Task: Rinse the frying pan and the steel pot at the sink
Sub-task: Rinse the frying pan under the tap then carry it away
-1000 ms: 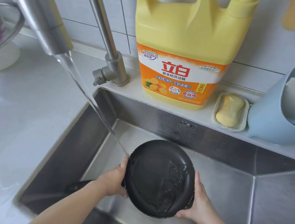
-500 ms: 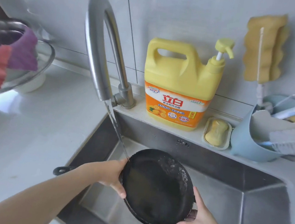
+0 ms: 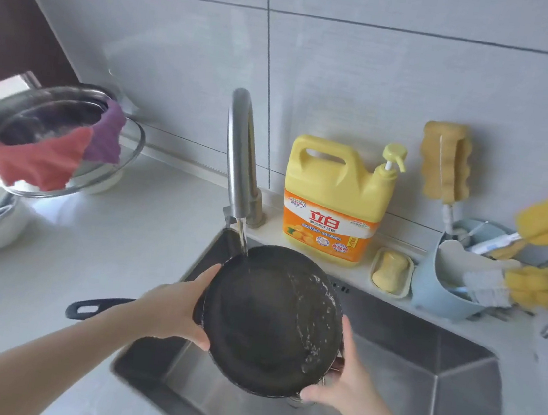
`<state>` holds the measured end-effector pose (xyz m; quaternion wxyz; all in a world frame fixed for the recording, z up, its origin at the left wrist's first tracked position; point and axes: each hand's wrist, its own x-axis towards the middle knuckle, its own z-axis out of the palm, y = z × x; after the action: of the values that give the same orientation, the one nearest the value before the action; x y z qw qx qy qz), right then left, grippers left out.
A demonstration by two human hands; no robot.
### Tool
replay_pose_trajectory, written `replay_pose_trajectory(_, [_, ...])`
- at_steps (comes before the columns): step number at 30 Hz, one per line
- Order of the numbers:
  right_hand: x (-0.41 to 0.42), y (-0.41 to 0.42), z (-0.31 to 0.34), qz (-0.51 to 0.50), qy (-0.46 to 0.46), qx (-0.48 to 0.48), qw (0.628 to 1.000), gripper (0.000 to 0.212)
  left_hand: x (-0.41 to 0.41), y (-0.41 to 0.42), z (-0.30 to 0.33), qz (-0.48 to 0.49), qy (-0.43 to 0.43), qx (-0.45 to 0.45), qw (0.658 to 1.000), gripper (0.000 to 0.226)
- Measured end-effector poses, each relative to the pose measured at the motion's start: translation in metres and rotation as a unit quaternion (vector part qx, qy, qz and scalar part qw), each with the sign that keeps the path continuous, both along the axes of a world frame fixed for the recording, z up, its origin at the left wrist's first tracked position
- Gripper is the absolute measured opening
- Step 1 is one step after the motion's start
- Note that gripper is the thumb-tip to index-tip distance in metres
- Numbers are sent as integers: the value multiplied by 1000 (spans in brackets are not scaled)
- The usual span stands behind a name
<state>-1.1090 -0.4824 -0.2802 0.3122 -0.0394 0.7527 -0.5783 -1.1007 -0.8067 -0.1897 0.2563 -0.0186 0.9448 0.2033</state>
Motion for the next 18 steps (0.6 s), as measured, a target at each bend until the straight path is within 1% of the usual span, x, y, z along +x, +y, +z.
replay_pose_trajectory(2, [-8,-5,21,14,42,42,998,145,9,-3,1,39,30,39,998,118])
replay_pose_trajectory(5, [-25,-6,60,40,121,102,987,149,17,-6,-8,84,56,128,987,124])
replay_pose_trajectory(7, [-37,-1,83,70,159,132,976,150,18,-2,-10,93,52,200,974,124])
replay_pose_trajectory(9, [-48,4,107,103,180,156,966,150,17,4,-11,84,36,265,960,120])
replay_pose_trajectory(11, [-54,8,124,136,175,167,961,144,15,7,-10,63,-2,314,947,110])
replay_pose_trajectory(13, [-54,12,130,154,149,162,963,131,12,3,-9,44,-56,333,940,99])
replay_pose_trajectory(14, [-51,14,129,154,135,162,965,130,11,0,-6,34,-85,323,942,95])
replay_pose_trajectory(16, [-38,15,117,131,83,177,972,139,6,-8,7,20,-129,284,950,87])
replay_pose_trajectory(18, [-21,9,93,99,23,152,983,138,0,-19,18,2,-156,243,957,81])
